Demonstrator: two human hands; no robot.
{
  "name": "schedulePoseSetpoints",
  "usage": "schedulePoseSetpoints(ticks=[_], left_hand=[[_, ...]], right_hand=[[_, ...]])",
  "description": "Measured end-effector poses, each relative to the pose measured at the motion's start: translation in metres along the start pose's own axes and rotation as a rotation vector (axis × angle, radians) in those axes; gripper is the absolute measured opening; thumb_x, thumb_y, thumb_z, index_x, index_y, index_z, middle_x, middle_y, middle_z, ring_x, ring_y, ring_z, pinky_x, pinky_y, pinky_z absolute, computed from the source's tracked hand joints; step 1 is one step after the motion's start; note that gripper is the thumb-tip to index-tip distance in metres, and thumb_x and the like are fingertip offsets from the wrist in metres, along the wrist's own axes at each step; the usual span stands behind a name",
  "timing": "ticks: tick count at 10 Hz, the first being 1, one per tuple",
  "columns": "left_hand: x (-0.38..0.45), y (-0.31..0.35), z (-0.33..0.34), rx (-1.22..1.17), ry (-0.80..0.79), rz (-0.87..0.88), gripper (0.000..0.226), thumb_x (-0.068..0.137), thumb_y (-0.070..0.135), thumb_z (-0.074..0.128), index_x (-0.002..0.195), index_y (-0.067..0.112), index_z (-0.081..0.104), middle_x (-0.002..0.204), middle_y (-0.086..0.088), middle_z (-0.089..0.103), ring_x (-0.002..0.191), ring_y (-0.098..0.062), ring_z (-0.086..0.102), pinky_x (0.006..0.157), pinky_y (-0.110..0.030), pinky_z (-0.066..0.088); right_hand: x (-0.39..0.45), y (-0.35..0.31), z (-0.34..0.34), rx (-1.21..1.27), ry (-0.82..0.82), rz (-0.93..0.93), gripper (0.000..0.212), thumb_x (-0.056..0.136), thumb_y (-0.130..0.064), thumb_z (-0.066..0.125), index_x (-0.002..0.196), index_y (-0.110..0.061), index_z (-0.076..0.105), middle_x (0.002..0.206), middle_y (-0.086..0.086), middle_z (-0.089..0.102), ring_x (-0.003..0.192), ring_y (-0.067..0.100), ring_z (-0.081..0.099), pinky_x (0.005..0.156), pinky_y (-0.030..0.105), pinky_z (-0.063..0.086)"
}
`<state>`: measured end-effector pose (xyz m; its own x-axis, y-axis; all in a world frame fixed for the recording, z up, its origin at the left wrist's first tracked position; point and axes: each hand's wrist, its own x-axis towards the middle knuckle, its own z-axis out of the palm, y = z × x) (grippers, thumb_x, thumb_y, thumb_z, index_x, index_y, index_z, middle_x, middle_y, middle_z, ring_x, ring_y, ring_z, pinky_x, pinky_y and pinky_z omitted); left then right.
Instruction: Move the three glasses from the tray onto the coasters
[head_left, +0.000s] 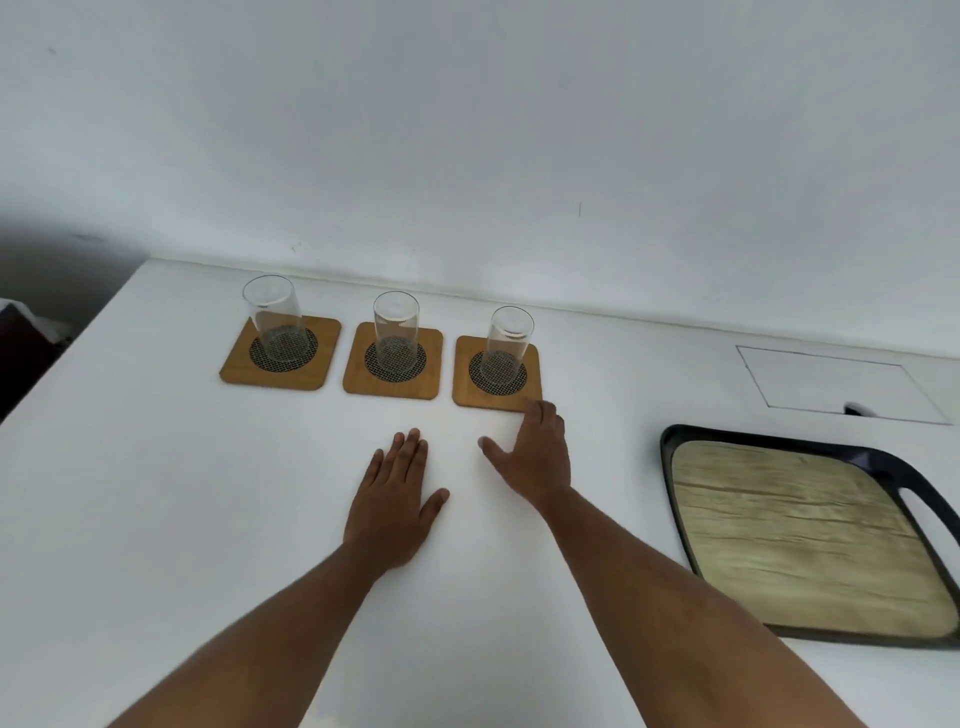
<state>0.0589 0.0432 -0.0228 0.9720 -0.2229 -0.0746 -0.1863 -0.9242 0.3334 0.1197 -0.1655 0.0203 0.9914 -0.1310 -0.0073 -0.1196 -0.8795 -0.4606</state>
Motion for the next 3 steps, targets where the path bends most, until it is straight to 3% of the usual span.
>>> schedulePoseSetpoints(ticks=[1,2,3], left_hand=[[-0.001,-0.002,-0.005,0.011,-0.076,0.027,0.105,0.082,0.079,-0.010,0.161,0.012,0.003,0.171,-0.006,-0.003,0.156,-0.021,-0.007,0.123,-0.035,-0.004],[0.009,-0.001,-0.017,-0.017,-0.187,0.028,0.124,0.065,0.084,-0.029,0.161,0.011,0.003,0.171,-0.006,-0.003,0.156,-0.021,-0.009,0.123,-0.036,-0.004],[-0.028,-0.002,-0.059,0.090,-0.060,0.025,0.127,0.062,0.085,-0.031,0.161,0.011,0.001,0.171,-0.006,-0.006,0.156,-0.021,-0.011,0.122,-0.037,-0.005]], right_hand=[[-0.023,0.016,0.004,-0.076,-0.153,-0.055,0.105,0.087,-0.073,0.061,0.163,-0.014,0.020,0.172,0.014,0.023,0.159,0.036,0.020,0.126,0.049,0.027],[-0.024,0.019,0.008,-0.196,-0.244,-0.084,0.106,0.088,-0.082,0.044,0.167,-0.022,0.007,0.178,0.008,0.004,0.164,0.032,0.001,0.130,0.052,0.011],[-0.058,-0.016,-0.017,-0.256,-0.164,-0.209,0.104,0.091,-0.082,0.036,0.168,-0.023,-0.001,0.177,0.008,-0.007,0.163,0.032,-0.008,0.130,0.054,0.005]])
